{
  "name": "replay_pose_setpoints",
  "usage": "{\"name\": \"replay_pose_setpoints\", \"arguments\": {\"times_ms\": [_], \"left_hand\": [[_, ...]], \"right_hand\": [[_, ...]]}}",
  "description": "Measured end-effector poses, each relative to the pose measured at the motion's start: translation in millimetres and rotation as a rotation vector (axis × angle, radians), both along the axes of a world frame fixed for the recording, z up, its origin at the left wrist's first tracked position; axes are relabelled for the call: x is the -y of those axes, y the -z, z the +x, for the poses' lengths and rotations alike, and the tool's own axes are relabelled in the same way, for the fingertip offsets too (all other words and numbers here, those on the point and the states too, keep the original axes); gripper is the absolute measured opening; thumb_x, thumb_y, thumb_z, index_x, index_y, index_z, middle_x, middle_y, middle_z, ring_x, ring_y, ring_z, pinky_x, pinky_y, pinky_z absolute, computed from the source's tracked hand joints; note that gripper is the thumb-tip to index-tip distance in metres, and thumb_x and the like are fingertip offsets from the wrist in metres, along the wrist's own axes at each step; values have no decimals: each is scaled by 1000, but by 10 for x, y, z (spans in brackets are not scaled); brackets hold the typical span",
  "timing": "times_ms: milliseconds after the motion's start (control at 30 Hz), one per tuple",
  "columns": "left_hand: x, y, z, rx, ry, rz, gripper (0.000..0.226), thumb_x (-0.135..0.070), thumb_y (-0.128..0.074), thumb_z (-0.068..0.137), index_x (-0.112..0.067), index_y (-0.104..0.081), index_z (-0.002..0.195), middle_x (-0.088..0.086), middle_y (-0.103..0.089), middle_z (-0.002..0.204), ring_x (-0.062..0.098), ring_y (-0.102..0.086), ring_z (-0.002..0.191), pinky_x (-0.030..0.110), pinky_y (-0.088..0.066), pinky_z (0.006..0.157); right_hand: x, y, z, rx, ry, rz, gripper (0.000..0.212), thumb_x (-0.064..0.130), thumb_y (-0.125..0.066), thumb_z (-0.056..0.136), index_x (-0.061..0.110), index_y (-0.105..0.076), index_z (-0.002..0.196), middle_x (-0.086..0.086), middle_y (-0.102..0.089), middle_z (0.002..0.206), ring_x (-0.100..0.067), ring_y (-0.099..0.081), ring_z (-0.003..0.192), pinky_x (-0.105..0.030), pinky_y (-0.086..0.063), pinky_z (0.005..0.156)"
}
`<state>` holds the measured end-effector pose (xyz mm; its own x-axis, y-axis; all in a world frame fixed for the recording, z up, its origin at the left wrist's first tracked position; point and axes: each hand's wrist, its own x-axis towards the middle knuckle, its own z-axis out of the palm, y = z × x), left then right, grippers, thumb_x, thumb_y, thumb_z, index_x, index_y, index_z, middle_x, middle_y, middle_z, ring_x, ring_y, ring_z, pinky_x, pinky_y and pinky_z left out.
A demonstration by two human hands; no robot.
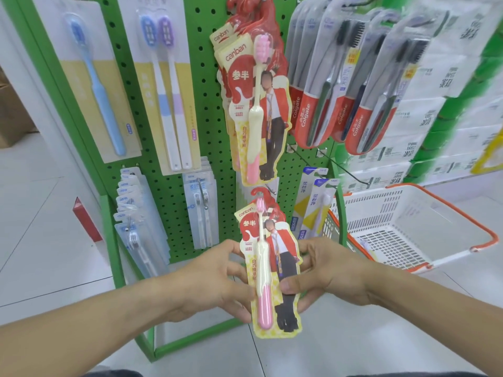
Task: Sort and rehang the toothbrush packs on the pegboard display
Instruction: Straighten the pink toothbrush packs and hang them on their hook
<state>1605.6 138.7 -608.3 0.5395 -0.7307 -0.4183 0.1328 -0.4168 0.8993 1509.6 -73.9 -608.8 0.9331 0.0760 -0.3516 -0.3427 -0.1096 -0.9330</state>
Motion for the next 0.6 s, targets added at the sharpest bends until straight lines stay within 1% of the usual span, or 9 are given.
{"name": "replay_pose_setpoints", "arguments": {"times_ms": [100,200,233,300,333,400,433,533,600], "left_hand": [[-12,20,-18,29,-10,31,63,1,-80,74,-16,-48,125,14,-70,98,38,-74,80,43,-62,78],[33,22,-67,59,-77,74,68,-7,-81,77,-22,-40,129,12,-68,105,34,-74,92,43,-62,84],[61,-2,-109,41,-86,63,61,-9,-79,82,-25,-40,126,12,-67,109,31,-73,98,42,-62,85],[116,-86,-207,8,-55,29,36,-21,-73,91,-27,-51,118,12,-66,117,27,-70,106,40,-62,85],[133,-106,-237,-6,-41,4,29,-26,-70,94,-28,-55,118,13,-67,118,27,-70,106,39,-62,84],[133,-93,-239,14,-45,-48,19,-25,-62,99,-24,-60,118,18,-69,114,30,-73,101,39,-63,79],[120,-64,-214,43,-58,-54,16,-21,-58,102,-21,-62,117,19,-71,110,30,-74,97,42,-63,78],[60,27,-95,89,-56,4,20,-9,-53,104,-14,-64,119,13,-76,107,30,-75,96,52,-60,85],[31,42,-28,56,6,26,22,-6,-55,103,-14,-64,120,10,-76,110,28,-74,101,53,-59,89]], "right_hand": [[5,-14,-5,1,2,2,32,-6,-77,84,8,-69,111,-23,-74,107,-32,-74,89,-34,-62,63],[-48,-28,-16,47,-16,-128,37,-5,-78,84,13,-67,115,-24,-67,117,-32,-74,88,-37,-63,62],[-86,-37,-13,70,-35,-178,39,-3,-78,84,16,-65,115,-23,-66,117,-31,-75,86,-37,-63,61],[-172,-44,-12,100,-85,-203,50,3,-82,83,23,-61,125,-18,-64,116,-30,-75,84,-40,-64,62],[-205,-35,-15,95,-118,-199,63,7,-85,81,28,-57,134,-14,-64,115,-29,-74,85,-41,-64,65],[-249,-23,-21,78,-164,-223,87,11,-89,77,35,-46,147,-3,-60,115,-25,-73,92,-41,-63,69],[-244,-10,-20,93,-165,-268,89,13,-91,75,37,-45,148,1,-57,116,-20,-72,94,-39,-63,71],[-149,44,44,221,-12,-466,66,26,-92,73,38,-58,128,3,-58,112,-10,-68,93,-42,-59,87],[-71,68,88,255,176,-410,58,24,-92,73,31,-58,120,0,-58,113,-15,-69,91,-47,-61,83]]}}
